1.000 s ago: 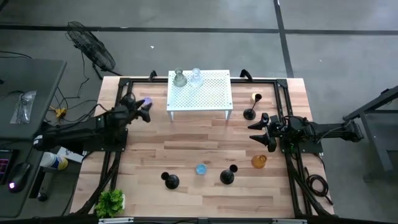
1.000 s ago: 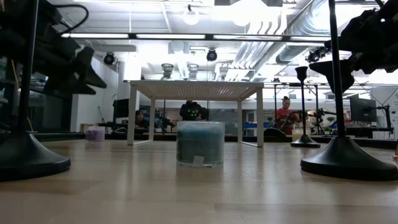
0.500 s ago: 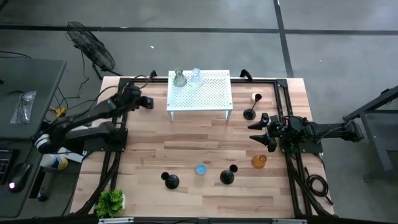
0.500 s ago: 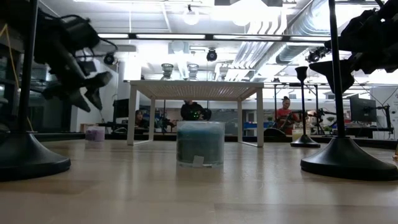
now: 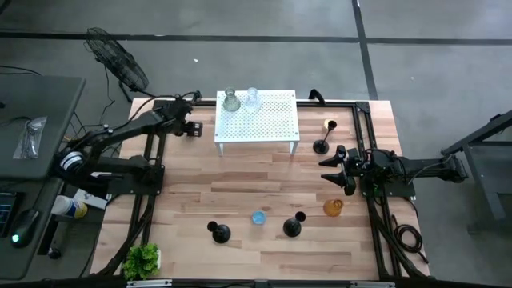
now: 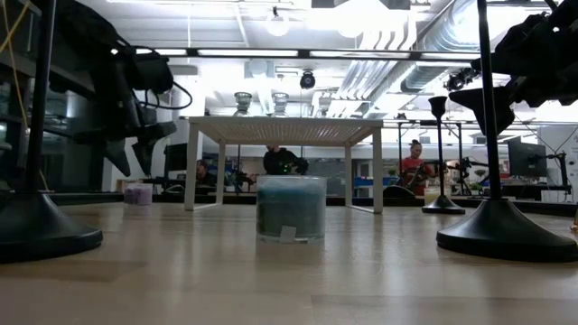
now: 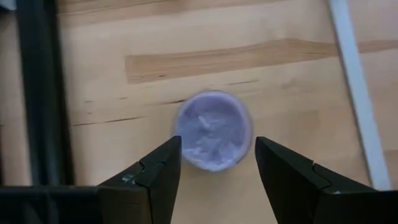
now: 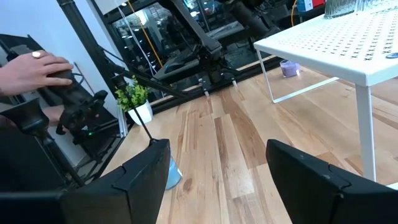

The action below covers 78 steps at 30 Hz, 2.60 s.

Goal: Pick & Place candle stick holders
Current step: Put the purple scented candle on the shelf

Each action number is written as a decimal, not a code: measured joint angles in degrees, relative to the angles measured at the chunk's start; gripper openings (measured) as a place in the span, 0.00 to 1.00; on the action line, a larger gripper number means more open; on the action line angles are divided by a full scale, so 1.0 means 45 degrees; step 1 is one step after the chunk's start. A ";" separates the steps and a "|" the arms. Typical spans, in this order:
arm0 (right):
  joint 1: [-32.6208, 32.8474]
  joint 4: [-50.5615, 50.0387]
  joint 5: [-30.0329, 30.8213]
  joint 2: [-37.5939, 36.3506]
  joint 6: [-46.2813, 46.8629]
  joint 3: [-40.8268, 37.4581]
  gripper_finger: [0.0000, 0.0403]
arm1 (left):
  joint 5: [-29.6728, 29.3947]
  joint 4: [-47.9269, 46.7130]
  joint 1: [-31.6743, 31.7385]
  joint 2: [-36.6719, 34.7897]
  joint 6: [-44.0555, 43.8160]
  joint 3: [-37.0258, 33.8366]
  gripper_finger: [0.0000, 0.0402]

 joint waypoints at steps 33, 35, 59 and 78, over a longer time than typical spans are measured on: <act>0.0000 0.0000 0.0004 -0.0005 0.0004 0.0004 0.64 | -0.0463 -0.0613 0.1220 0.0724 0.0143 0.0060 0.50; -0.0001 0.0000 0.0000 -0.0004 0.0004 -0.0001 0.64 | -0.0475 -0.0577 0.1220 0.0737 0.0072 0.0060 0.50; -0.0003 0.0000 0.0000 -0.0005 0.0000 0.0004 0.64 | -0.0881 -0.0452 0.1220 0.1127 -0.0223 0.0060 0.50; -0.0001 0.0000 0.0000 -0.0004 0.0002 0.0002 0.64 | -0.0866 -0.0316 0.1220 0.1554 -0.0437 0.0055 0.47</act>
